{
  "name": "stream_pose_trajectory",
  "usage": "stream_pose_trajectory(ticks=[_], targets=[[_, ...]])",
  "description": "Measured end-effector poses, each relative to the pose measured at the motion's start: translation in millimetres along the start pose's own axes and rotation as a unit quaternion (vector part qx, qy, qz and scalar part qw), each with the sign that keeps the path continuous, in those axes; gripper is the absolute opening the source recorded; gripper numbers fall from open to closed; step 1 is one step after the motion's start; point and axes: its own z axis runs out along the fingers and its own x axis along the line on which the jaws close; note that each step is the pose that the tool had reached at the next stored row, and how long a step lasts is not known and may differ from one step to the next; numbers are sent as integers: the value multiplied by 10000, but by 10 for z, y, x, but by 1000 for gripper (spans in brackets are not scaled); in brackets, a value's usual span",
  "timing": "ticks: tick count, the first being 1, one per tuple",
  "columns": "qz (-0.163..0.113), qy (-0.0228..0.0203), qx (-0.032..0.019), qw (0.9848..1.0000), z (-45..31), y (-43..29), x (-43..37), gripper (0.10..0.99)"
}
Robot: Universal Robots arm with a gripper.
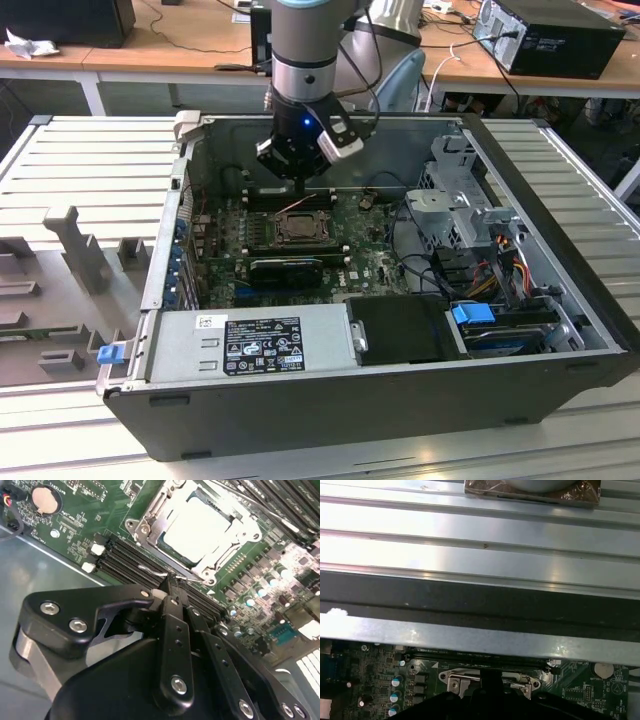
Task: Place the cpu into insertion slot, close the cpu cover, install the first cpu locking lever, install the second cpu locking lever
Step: 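Install the first cpu locking lever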
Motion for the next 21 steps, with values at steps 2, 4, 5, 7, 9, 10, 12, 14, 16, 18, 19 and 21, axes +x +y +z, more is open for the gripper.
stream_pose_trajectory(ticks=[2,4,5,7,9,10,12,14,16,18,19,21], targets=[[0,5,-39,10000,15,-3,-33,106],[4,4,-53,10000,43,-2,-51,106],[5,4,-54,10000,55,0,-54,106],[6,4,-54,10000,75,5,-60,106],[5,4,-54,10000,98,8,-71,106],[6,4,-54,10000,108,10,-78,106],[6,4,-54,10000,127,12,-91,106],[10,4,-54,10000,170,9,-121,106],[16,3,-54,10000,184,6,-144,106],[29,3,-53,10000,195,6,-163,106],[42,1,-54,10000,202,6,-170,106],[62,0,-53,10000,215,7,-177,106]])
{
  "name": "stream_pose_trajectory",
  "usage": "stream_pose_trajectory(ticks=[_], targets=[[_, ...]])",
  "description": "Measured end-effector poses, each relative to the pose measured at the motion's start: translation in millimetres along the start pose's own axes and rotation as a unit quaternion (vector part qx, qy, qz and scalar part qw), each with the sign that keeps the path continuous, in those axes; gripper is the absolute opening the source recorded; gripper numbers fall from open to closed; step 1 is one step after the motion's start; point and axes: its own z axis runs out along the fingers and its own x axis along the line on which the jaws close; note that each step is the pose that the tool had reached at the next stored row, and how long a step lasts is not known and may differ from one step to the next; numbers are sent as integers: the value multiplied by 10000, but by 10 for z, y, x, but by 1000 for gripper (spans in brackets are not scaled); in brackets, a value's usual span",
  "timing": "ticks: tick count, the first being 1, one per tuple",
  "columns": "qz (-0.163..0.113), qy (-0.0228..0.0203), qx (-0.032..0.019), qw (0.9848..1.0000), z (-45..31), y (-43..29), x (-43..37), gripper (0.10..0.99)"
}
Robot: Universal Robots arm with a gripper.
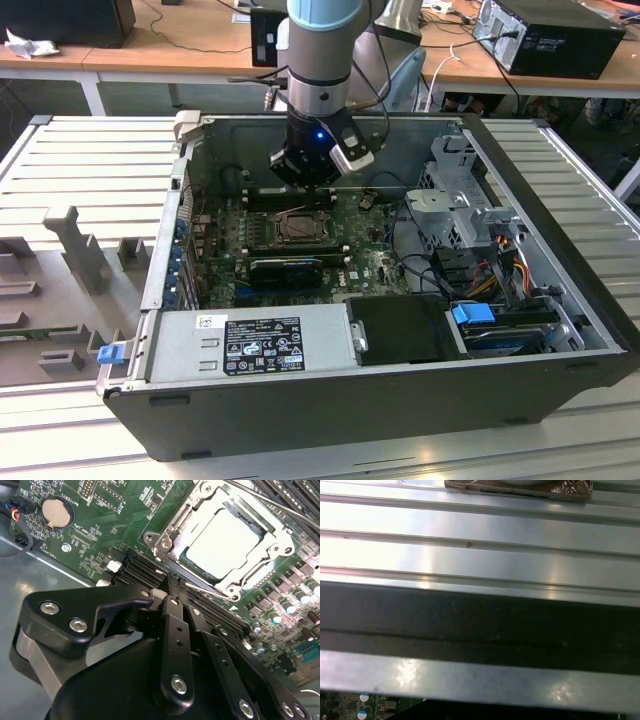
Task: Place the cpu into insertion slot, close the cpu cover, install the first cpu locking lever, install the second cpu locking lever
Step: 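Install the first cpu locking lever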
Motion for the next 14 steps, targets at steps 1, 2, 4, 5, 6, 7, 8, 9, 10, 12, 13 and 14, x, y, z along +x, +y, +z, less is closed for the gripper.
stream_pose_trajectory(ticks=[1,2,4,5,6,7,8,9,10,12,13,14], targets=[[8,-1,0,10000,7,0,-1,106],[12,-1,0,10000,15,1,-2,106],[14,-1,0,10000,37,0,-2,106],[14,-2,0,10000,45,0,-2,106],[14,-2,0,10000,55,-1,-2,106],[14,-2,0,10000,63,-2,-2,106],[14,-1,0,10000,75,-3,-2,106],[15,-2,3,10000,82,-3,-2,106],[15,-1,12,10000,86,-4,-2,106],[14,1,40,10000,94,-4,-2,106],[14,4,65,10000,100,-5,-5,106],[14,4,84,10000,105,-6,-10,106]])
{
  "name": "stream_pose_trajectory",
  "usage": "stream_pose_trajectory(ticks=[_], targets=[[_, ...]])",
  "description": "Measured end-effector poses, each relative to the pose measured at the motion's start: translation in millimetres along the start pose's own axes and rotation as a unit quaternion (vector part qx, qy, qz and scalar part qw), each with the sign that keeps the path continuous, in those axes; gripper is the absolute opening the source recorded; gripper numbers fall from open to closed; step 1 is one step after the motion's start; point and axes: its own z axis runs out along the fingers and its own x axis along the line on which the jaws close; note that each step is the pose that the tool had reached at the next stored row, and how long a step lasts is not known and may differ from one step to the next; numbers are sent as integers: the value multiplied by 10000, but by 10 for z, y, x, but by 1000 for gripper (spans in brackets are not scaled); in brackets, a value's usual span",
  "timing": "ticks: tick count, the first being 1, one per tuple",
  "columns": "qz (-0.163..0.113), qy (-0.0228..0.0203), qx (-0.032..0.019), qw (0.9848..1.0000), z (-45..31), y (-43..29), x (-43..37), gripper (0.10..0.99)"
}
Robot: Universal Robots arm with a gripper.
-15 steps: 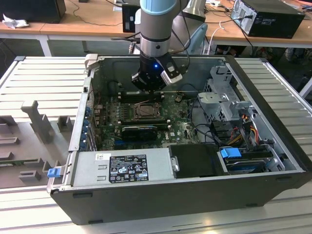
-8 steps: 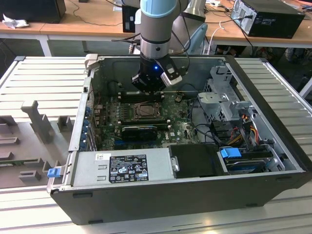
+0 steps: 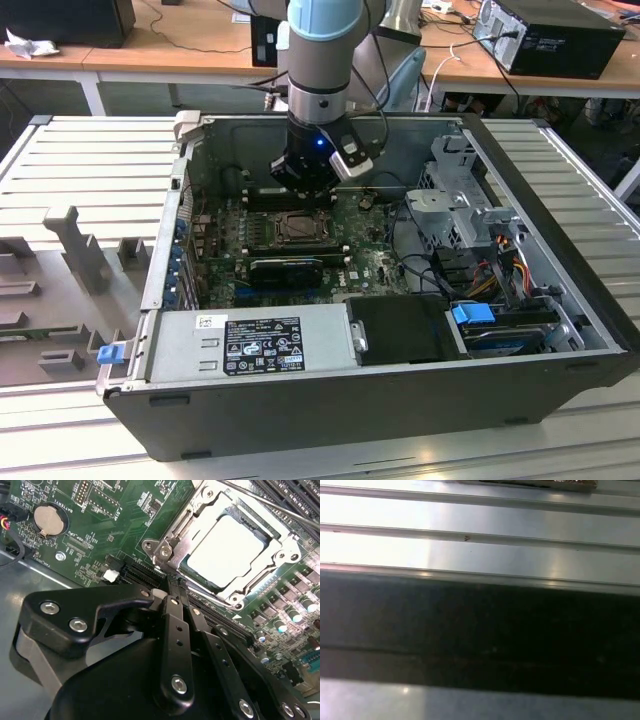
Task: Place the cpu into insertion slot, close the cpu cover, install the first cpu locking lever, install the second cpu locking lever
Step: 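Install the first cpu locking lever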
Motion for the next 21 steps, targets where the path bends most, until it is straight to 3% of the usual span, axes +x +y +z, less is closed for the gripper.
stream_pose_trajectory(ticks=[6,13,14,16,18,21], targets=[[0,6,93,10000,28,0,-6,106],[0,6,97,10000,47,19,-7,106],[0,4,93,10000,35,29,-9,106],[-1,9,127,9999,-86,50,-10,106],[-1,10,142,9999,-157,59,-12,106],[-1,9,143,9999,-163,52,-11,106]])
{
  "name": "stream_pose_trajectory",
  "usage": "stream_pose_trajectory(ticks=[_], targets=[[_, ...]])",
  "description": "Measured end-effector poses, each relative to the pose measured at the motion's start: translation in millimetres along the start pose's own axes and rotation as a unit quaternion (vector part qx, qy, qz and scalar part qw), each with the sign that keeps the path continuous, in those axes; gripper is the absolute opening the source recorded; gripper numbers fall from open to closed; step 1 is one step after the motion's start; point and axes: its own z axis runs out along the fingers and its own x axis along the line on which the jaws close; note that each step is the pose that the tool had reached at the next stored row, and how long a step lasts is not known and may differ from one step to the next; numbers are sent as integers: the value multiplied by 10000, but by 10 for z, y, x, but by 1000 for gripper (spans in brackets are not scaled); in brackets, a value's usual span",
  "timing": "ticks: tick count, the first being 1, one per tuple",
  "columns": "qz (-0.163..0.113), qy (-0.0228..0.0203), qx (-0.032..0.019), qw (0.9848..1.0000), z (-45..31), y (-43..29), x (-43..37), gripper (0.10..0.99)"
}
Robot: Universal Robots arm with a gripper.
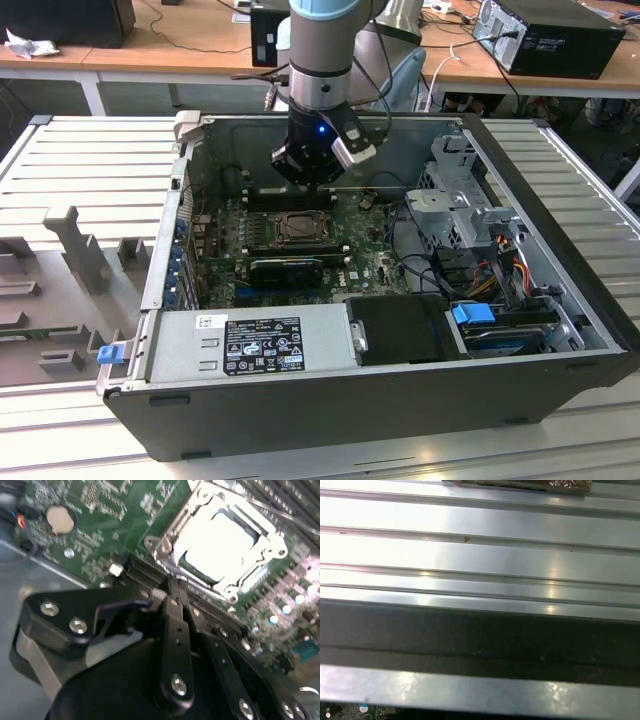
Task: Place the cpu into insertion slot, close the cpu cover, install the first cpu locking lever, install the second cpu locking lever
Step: 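Install the first cpu locking lever, then install the second cpu locking lever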
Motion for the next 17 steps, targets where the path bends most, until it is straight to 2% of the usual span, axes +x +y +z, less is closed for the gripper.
stream_pose_trajectory(ticks=[17], targets=[[0,0,0,10000,-3,-68,4,106]])
